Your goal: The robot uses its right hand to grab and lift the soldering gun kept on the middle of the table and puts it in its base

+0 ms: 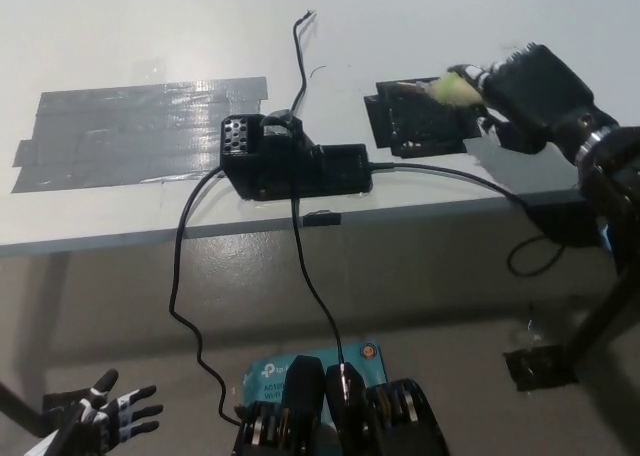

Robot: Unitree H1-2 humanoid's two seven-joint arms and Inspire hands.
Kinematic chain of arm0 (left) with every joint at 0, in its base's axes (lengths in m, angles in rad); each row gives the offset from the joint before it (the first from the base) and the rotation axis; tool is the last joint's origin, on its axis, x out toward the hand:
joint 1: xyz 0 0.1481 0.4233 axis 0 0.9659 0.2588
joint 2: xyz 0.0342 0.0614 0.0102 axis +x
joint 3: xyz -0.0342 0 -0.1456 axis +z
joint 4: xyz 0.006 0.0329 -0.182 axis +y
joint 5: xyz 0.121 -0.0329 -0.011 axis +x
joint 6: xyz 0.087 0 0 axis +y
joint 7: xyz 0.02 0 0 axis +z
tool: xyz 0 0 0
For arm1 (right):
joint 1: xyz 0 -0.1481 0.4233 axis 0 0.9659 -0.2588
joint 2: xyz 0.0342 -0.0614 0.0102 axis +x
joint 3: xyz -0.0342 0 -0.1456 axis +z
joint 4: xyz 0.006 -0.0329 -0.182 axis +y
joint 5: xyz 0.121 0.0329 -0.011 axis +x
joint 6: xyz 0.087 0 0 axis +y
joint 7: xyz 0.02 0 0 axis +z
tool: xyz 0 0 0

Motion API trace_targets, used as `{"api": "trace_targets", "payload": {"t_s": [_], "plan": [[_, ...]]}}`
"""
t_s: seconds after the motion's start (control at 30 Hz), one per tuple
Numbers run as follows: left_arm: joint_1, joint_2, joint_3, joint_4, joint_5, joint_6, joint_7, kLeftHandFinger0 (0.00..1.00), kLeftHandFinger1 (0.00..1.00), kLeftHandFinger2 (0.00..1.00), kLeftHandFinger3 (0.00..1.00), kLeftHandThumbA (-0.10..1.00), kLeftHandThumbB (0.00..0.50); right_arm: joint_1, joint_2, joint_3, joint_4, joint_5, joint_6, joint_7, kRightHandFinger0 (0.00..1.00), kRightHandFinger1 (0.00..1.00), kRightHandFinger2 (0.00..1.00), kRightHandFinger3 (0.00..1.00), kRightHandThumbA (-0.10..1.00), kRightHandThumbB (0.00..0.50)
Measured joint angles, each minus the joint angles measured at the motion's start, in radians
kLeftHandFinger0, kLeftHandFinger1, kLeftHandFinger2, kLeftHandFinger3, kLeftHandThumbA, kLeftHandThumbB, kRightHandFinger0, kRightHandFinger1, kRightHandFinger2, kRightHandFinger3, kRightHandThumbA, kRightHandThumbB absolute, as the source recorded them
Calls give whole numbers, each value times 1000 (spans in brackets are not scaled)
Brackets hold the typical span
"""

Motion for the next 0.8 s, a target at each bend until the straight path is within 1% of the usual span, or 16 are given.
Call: {"api": "trace_targets", "payload": {"t_s": [0.03,0.07,0.13,0.17,0.23,0.3,0.33,0.4,0.43,0.5,0.53,0.6,0.63,0.73,0.77,0.8], "plan": [[0,0,0,0,1,0,0,1000,1000,1000,1000,1000,95,-4,3,0,-1,0,-6,0,0,14,346,233,55,18],[0,0,0,0,2,0,0,1000,1000,1000,1000,1000,92,-7,5,1,0,0,-17,1,0,43,400,242,-20,46],[0,0,-2,0,5,0,0,1000,1000,1000,1000,1000,91,-12,8,6,4,0,-36,2,0,92,462,234,-27,52],[0,0,-3,0,7,0,0,1000,1000,1000,1000,1000,107,-13,10,10,6,-1,-49,3,0,94,465,289,-68,113],[0,0,-5,0,10,-1,0,1000,1000,1000,1000,1000,108,-13,15,13,10,-2,-67,3,0,90,467,435,-73,138],[-2,0,-7,0,13,-1,0,1000,1000,1000,1000,1000,118,-14,22,15,9,-3,-78,4,0,83,474,261,-98,100],[-3,0,-8,0,14,-1,0,1000,1000,1000,1000,1000,130,-16,26,15,10,-3,-86,6,0,91,500,288,-100,96],[-5,0,-8,1,17,-1,0,1000,1000,1000,1000,1000,137,-22,35,15,10,-2,-93,13,0,126,545,196,-100,79],[-8,0,-10,2,20,-1,0,1000,1000,1000,1000,1000,139,-32,44,15,10,-2,-99,21,0,133,554,252,-100,63],[-12,0,-10,3,21,-1,-1,1000,1000,1000,1000,1000,142,-45,54,15,10,0,-109,29,0,148,573,221,-100,57],[-13,0,-10,3,21,-1,-1,1000,1000,1000,1000,1000,152,-50,58,14,10,0,-112,30,0,125,553,292,-100,93],[-13,0,-10,3,21,-1,-1,1000,1000,1000,1000,1000,121,-59,66,14,10,0,-124,31,0,91,521,273,-94,82],[-13,0,-10,3,21,-1,-1,1000,1000,1000,1000,1000,117,-61,69,14,10,0,-127,31,0,84,516,187,-99,83],[-13,0,-11,3,22,0,-1,1000,1000,1000,1000,1000,164,-66,79,15,10,-3,-145,31,0,54,496,204,-63,84],[-13,0,-12,3,23,0,-1,1000,1000,1000,1000,1000,150,-66,80,15,10,-4,-148,31,0,51,496,265,-53,110],[-13,0,-13,3,23,0,-1,1000,1000,1000,1000,1000,181,-66,81,15,10,-5,-151,31,0,1,426,418,-86,155]]}}
